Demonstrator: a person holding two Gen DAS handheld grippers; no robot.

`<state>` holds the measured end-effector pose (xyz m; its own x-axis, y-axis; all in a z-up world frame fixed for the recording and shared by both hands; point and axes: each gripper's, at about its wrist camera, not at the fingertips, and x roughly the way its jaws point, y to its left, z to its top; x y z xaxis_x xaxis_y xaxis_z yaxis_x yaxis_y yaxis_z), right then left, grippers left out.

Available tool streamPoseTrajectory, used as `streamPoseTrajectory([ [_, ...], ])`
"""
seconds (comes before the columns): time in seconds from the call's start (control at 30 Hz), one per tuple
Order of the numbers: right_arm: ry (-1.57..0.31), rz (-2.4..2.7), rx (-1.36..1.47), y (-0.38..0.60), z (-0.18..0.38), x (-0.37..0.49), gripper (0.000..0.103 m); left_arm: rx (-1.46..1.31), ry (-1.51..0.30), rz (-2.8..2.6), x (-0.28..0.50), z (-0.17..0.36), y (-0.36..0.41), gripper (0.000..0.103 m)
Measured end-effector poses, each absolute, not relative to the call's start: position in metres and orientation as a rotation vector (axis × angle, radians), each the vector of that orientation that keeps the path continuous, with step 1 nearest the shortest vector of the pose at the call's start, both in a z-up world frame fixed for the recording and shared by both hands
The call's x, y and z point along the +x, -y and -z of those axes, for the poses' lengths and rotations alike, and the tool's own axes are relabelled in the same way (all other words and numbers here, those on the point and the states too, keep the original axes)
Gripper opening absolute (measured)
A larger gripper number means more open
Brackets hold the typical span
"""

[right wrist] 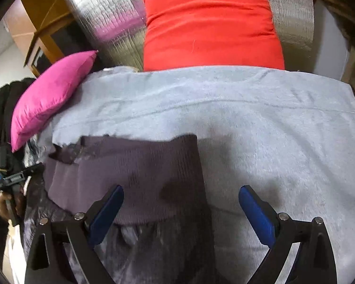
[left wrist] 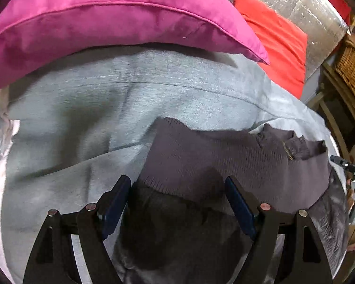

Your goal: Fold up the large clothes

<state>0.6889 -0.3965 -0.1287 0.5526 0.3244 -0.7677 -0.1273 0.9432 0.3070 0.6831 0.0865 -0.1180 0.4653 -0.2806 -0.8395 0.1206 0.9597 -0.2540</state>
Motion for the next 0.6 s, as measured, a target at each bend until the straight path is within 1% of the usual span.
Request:
streamPoseTrajectory([
  [0.03,-0.954,-0.280,0.235,0.395,0.129,0.691,0.085,-0.172,-1.065,0.239,0.685,0.121,-0.086,0.081],
  [0.07,-0.968,-0.286,0.231,0.391,0.130,0.695,0.066,-0.179,-1.081,0.225,0.686,0.126,-0.085,0.080],
  [0.1,-0.987,-0.278,0.210,0.386,0.133,0.698,0.036,-0.183,-1.087,0.211,0.687,0.129,-0.085,0.066],
  [0.13,-1.010,-0.257,0.177,0.381,0.136,0.700,0.027,-0.174,-1.089,0.188,0.688,0.131,-0.085,0.044],
  [0.17,-1.020,-0.247,0.156,0.377,0.137,0.701,0.023,-0.150,-1.092,0.167,0.687,0.132,-0.084,0.035],
  [0.2,-1.013,-0.252,0.141,0.372,0.135,0.699,0.011,-0.139,-1.089,0.168,0.686,0.132,-0.083,0.027],
  [0.23,-0.992,-0.251,0.120,0.369,0.129,0.696,0.009,-0.116,-1.075,0.171,0.683,0.128,-0.081,0.023],
  [0.33,-0.891,-0.222,0.083,0.367,0.100,0.681,0.008,-0.060,-0.983,0.182,0.669,0.109,-0.078,0.021],
  [0.4,-0.830,-0.173,0.097,0.376,0.089,0.675,0.007,-0.088,-0.964,0.125,0.671,0.112,-0.088,0.021],
  [0.47,-0.862,-0.087,0.124,0.390,0.103,0.682,0.007,-0.167,-1.028,0.047,0.680,0.137,-0.102,0.020],
  [0.5,-0.902,-0.046,0.121,0.394,0.121,0.687,0.007,-0.176,-1.043,0.036,0.682,0.146,-0.103,0.020],
  [0.57,-0.947,-0.033,0.103,0.390,0.144,0.689,0.007,-0.144,-1.035,0.021,0.681,0.151,-0.096,0.021],
  [0.6,-0.942,-0.020,0.105,0.389,0.151,0.688,0.007,-0.143,-1.034,0.019,0.681,0.152,-0.096,0.021],
])
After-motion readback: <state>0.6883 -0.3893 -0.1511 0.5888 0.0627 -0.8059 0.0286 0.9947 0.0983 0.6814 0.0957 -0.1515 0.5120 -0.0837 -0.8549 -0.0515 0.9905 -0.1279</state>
